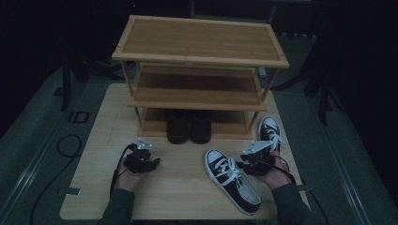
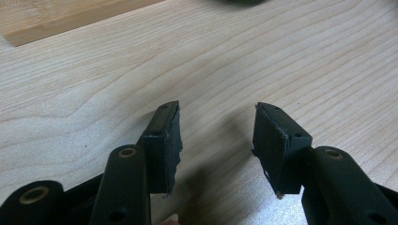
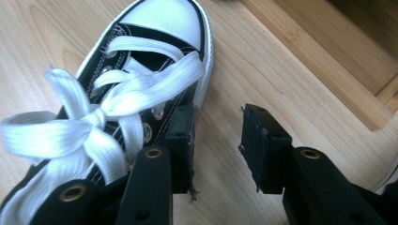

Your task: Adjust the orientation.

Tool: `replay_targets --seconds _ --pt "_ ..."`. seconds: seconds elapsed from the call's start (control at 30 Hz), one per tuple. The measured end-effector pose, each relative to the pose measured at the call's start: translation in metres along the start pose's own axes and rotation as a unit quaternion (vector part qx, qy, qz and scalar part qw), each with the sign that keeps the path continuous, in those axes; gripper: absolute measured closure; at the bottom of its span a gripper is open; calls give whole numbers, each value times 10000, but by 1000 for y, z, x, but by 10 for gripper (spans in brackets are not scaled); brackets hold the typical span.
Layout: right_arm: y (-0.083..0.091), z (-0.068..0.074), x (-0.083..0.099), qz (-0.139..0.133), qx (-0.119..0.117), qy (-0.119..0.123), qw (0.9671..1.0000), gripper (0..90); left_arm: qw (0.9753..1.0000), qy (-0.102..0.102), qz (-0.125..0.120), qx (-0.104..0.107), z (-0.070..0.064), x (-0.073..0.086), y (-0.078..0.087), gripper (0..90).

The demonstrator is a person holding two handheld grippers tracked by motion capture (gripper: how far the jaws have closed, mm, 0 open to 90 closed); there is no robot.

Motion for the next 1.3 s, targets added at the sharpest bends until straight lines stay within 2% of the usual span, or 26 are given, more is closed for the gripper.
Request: replay_targets --seconds 0.13,0.3,0.73,0.8,1.13,1.3 --pt "5 1 0 25 -105 22 9999 610 10000 -22 0 -5 -1 0 0 509" --pt "11 4 2 161 -227 178 9995 602 10000 11 -20 53 0 0 0 505" --pt "30 9 -1 281 -284 431 9983 540 10000 21 -42 80 0 0 0 485" --pt "37 12 -3 239 -253 444 9984 509 10000 23 -45 83 0 0 0 482" --pt "49 26 0 170 -222 421 9987 499 9999 43 -56 83 0 0 -1 468" --pt "47 37 8 352 -333 539 9974 525 9999 50 -64 81 0 0 -1 467"
Point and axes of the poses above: each handheld gripper's, and its own axes: y roughly backward along the jaws, x roughly out of its underside, z roughly to its left, the point moved 8 cm from there along -y, roughly forward along the jaws, and after that the axes turned 13 degrees about -z, right-handed, at the moved point
